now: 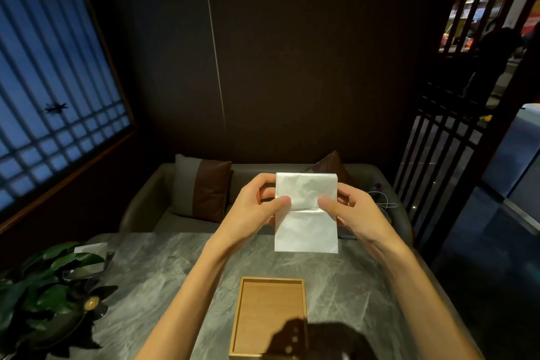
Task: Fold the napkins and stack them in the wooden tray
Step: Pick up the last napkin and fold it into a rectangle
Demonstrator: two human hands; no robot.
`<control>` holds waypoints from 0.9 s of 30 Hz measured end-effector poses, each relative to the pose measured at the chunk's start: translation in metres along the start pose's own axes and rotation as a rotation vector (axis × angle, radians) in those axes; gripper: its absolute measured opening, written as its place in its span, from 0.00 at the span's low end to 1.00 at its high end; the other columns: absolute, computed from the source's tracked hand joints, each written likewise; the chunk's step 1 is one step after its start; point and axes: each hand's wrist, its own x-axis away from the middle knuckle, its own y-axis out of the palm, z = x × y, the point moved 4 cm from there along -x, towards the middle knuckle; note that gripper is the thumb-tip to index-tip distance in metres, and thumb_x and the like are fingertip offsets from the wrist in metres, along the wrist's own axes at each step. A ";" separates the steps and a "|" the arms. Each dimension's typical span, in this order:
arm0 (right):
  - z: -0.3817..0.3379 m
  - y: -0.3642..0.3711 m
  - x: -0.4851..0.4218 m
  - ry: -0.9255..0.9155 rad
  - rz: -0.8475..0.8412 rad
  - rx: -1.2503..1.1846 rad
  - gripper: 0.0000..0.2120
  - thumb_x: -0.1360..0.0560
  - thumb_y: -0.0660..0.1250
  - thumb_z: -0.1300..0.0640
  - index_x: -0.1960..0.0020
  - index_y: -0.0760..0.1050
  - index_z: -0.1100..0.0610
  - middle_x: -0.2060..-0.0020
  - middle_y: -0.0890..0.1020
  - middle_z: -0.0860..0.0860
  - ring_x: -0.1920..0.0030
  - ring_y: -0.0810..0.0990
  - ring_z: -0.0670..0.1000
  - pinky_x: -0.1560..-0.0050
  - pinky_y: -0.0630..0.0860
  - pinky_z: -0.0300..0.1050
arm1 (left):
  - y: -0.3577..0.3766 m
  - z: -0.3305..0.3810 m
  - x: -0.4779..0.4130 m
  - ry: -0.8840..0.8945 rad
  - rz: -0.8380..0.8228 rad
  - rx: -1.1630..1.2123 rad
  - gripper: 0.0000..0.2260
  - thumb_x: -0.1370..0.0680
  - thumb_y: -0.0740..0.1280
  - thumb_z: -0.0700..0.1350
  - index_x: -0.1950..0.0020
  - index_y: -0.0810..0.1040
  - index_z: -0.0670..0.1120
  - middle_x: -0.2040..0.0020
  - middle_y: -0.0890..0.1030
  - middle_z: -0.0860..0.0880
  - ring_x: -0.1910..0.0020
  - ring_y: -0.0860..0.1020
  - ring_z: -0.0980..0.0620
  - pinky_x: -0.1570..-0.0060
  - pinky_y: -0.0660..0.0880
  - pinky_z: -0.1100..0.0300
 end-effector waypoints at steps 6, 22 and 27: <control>-0.004 -0.004 -0.004 -0.114 0.032 -0.022 0.15 0.23 0.70 0.65 0.44 0.83 0.47 0.47 0.87 0.48 0.44 0.85 0.48 0.44 0.82 0.43 | -0.001 0.003 0.002 0.027 0.030 0.028 0.10 0.20 0.70 0.37 0.45 0.82 0.52 0.48 0.87 0.54 0.50 0.86 0.56 0.62 0.81 0.66; -0.013 -0.006 -0.003 -0.292 0.019 0.044 0.23 0.26 0.62 0.80 0.64 0.84 0.56 0.51 0.84 0.51 0.47 0.83 0.53 0.53 0.79 0.38 | 0.012 0.002 0.008 -0.345 -0.024 0.332 0.19 0.17 0.60 0.60 0.40 0.81 0.48 0.47 0.88 0.47 0.52 0.87 0.54 0.61 0.82 0.63; -0.013 -0.005 -0.002 -0.262 -0.016 0.057 0.19 0.24 0.64 0.75 0.58 0.85 0.55 0.50 0.85 0.49 0.47 0.84 0.50 0.53 0.80 0.37 | 0.008 0.004 0.009 -0.232 0.018 0.133 0.12 0.20 0.69 0.53 0.41 0.84 0.48 0.49 0.88 0.53 0.49 0.86 0.57 0.58 0.81 0.66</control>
